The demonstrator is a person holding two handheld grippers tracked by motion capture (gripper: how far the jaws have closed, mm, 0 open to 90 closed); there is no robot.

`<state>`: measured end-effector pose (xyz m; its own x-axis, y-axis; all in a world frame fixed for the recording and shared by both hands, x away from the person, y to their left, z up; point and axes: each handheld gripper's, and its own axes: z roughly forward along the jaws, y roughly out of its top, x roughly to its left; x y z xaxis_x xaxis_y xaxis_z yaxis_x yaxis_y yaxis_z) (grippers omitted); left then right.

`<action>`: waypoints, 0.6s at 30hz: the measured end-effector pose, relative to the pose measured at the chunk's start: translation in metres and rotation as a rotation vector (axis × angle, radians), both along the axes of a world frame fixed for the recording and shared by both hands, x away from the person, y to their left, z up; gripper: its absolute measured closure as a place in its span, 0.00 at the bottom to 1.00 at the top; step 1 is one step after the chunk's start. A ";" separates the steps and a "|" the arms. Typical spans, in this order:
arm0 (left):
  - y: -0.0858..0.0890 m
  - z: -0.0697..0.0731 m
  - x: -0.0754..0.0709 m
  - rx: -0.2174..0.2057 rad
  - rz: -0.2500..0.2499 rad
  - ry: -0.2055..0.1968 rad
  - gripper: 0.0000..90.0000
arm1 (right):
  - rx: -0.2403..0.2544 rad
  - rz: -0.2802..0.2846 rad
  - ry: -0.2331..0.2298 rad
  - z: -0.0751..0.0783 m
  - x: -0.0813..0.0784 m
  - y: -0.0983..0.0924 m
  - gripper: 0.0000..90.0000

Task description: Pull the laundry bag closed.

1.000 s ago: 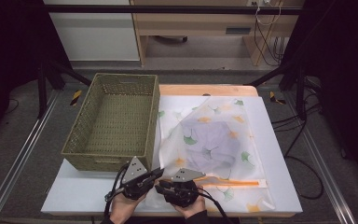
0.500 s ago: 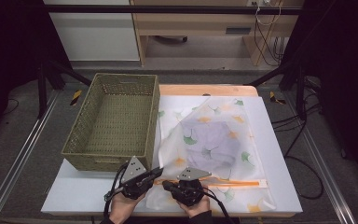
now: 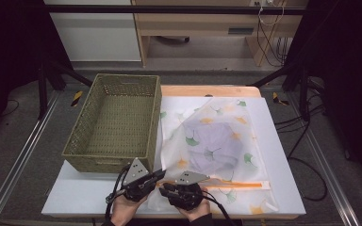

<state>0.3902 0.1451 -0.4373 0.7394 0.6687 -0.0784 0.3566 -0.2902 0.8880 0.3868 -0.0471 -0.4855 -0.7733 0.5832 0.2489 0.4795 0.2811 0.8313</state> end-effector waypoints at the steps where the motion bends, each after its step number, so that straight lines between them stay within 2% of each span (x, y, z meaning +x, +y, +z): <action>1: 0.000 0.000 0.000 -0.002 0.000 -0.002 0.98 | -0.003 -0.002 -0.006 0.000 0.001 0.001 0.82; 5: 0.001 0.000 0.000 -0.006 -0.001 0.000 0.98 | 0.005 -0.025 -0.006 -0.001 0.004 0.000 0.91; 10: 0.002 0.000 0.001 -0.005 0.005 -0.002 0.98 | 0.009 -0.035 -0.005 0.001 0.004 -0.003 0.92; 18: 0.003 -0.001 0.003 0.001 0.012 0.003 0.98 | 0.031 -0.020 0.001 0.004 0.001 -0.011 0.92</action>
<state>0.3933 0.1485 -0.4387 0.7311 0.6775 -0.0801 0.3631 -0.2870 0.8865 0.3874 -0.0583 -0.4811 -0.7612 0.5904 0.2683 0.4860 0.2454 0.8388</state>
